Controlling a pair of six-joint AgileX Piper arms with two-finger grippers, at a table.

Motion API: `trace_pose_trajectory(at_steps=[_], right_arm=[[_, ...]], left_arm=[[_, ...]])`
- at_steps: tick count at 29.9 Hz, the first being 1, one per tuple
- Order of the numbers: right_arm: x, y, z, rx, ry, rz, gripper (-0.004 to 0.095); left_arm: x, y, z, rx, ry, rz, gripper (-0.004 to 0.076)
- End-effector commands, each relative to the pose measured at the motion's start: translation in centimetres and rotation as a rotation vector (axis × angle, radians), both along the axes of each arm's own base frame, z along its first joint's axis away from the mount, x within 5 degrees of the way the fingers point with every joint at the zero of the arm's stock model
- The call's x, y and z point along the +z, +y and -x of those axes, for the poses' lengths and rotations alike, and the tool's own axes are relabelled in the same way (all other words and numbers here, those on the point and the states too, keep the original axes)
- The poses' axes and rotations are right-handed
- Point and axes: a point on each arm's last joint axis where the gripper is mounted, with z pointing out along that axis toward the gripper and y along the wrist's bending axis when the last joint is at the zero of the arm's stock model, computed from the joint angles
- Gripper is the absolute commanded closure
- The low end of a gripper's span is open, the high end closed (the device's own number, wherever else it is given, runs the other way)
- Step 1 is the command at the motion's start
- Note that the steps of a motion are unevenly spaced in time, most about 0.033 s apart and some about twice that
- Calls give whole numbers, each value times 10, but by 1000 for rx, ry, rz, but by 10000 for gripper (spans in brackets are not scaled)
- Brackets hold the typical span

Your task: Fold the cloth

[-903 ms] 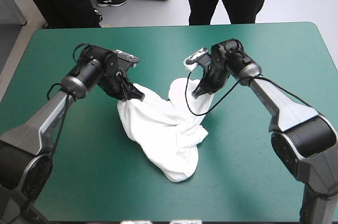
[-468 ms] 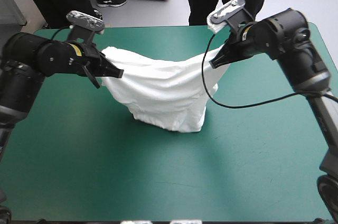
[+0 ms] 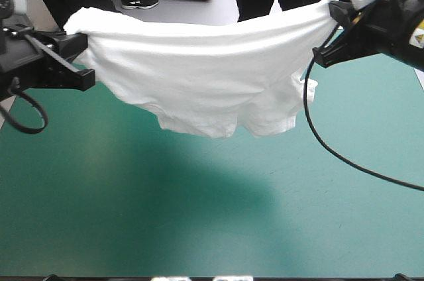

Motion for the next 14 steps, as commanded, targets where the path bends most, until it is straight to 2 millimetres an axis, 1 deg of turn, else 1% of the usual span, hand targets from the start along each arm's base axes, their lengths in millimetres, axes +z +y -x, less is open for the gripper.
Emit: trace_pose_trajectory(at_steps=[1, 5, 8, 11, 14], right_arm=[[20, -12, 32, 24, -117, -76, 925], [21, -20, 55, 50, -94, -85, 925], [18, -24, 67, 66, -67, -111, 925], [10, -26, 75, 78, -38, -112, 925], [-7, -23, 77, 104, 34, -121, 925]], left_arm=[[15, 9, 30, -29, -54, 50, 741], [15, 14, 54, -79, -46, 80, 741], [16, 18, 66, -89, -57, 101, 741], [11, 20, 74, -88, -44, 115, 741], [0, 18, 76, -111, 3, 125, 741]])
